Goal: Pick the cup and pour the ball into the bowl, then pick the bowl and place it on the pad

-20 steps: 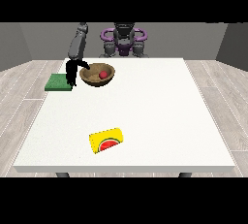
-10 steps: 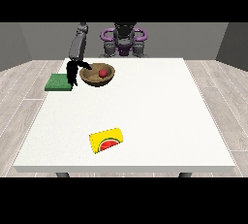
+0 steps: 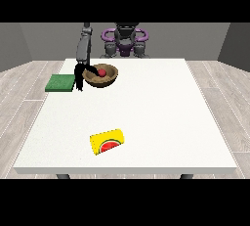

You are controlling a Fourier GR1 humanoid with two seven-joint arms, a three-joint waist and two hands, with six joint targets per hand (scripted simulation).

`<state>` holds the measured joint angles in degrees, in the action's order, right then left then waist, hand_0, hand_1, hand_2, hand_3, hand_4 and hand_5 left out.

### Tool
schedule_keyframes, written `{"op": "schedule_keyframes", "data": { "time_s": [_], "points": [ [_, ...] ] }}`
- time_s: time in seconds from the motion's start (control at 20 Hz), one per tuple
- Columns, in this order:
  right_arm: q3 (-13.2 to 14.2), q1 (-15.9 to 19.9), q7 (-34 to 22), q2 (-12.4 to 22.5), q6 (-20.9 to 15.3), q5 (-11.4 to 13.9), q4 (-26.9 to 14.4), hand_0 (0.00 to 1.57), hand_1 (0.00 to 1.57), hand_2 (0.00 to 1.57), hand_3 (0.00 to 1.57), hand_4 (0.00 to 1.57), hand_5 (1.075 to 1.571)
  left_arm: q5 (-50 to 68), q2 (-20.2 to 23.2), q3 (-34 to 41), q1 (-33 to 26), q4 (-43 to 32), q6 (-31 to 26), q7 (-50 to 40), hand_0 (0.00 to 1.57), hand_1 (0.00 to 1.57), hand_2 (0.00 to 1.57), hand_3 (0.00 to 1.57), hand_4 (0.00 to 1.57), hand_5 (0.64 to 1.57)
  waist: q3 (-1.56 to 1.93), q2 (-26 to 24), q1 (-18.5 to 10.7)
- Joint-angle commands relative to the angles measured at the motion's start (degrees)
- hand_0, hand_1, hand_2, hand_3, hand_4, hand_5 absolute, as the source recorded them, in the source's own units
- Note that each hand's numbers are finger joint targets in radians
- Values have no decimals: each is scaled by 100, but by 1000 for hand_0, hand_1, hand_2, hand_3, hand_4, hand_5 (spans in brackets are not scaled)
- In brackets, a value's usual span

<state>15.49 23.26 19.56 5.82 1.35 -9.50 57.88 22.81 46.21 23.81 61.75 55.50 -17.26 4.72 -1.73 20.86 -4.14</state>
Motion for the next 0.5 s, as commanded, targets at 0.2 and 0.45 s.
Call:
{"op": "schedule_keyframes", "data": {
  "time_s": [0.2, 0.45],
  "points": [
    [-83, -308, -431, -140, -523, 292, -432, 1571, 1571, 1571, 1571, 1107, 1410, 195, 193, 135, 167, -71, -133, -138, 0, 0, 0, 0, 0, 1541, 170, 339, -254],
    [-414, -280, -1262, 331, -1237, 1122, 11, 1571, 1571, 1571, 1571, 1169, 1457, 215, 107, 58, 102, -312, -192, -285, 0, 0, 0, 0, 0, 1547, 160, -192, -284]
  ]
}}
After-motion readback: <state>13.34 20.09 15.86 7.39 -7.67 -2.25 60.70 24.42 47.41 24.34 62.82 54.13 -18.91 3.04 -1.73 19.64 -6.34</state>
